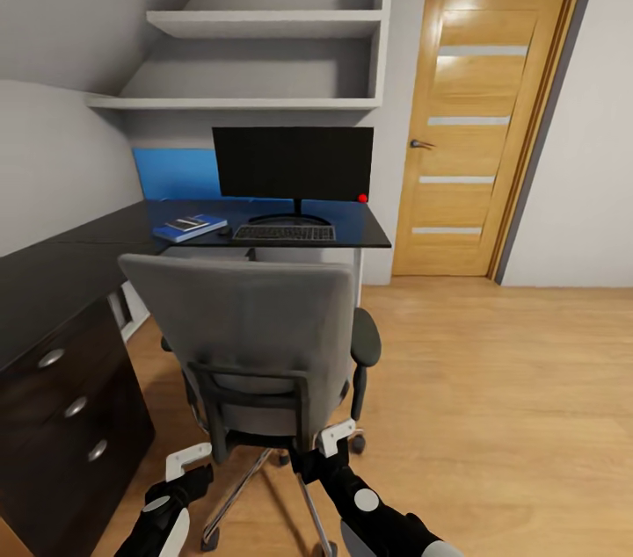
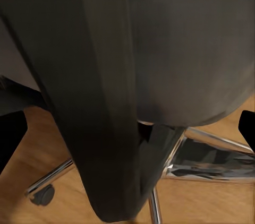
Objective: In the bedroom, organize the workspace by keeping the computer under the desk, ensuring the monitor is on the desk, placing the keyboard on the desk next to the monitor, placing the mouse on the desk next to the keyboard, moving the folder from the swivel chair onto the desk next to the mouse, stacking the notebook on top of the folder with the pen on top of the notebook, and positioning the swivel chair next to the desk.
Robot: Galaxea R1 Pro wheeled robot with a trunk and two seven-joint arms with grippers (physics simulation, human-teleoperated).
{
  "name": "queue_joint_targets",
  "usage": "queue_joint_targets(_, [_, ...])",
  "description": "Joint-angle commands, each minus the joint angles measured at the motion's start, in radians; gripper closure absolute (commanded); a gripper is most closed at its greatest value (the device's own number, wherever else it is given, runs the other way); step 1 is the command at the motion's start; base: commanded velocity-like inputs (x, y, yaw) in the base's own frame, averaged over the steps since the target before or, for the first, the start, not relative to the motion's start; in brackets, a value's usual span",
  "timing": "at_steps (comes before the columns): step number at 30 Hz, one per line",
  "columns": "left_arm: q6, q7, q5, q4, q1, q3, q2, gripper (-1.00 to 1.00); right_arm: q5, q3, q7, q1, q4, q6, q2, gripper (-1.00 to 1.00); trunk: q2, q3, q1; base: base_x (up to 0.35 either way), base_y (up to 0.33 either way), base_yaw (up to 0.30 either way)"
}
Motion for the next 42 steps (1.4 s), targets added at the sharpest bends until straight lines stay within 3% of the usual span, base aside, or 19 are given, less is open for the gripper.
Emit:
queue_joint_targets(1, [0.004, 0.003, 0.01, -0.002, 0.0, 0.001, -0.001, -1.0, -0.006, 0.008, -0.007, -0.001, 0.001, -0.005, 0.0, -1.0, 0.0, -0.001, 0.0, 0.171, -0.07, 0.011])
queue_joint_targets(27, [0.003, 0.003, 0.01, -0.002, 0.0, 0.001, -0.001, -1.0, -0.006, 0.008, -0.005, -0.001, 0.001, -0.005, 0.0, -1.0, 0.0, -0.001, 0.0, 0.278, -0.086, 0.001])
queue_joint_targets(42, [0.003, 0.001, 0.01, -0.001, 0.0, 0.001, -0.001, -1.0, -0.006, 0.008, -0.005, -0.001, 0.002, -0.005, 0.0, -1.0, 0.0, -0.001, 0.0, 0.313, 0.112, 0.0])
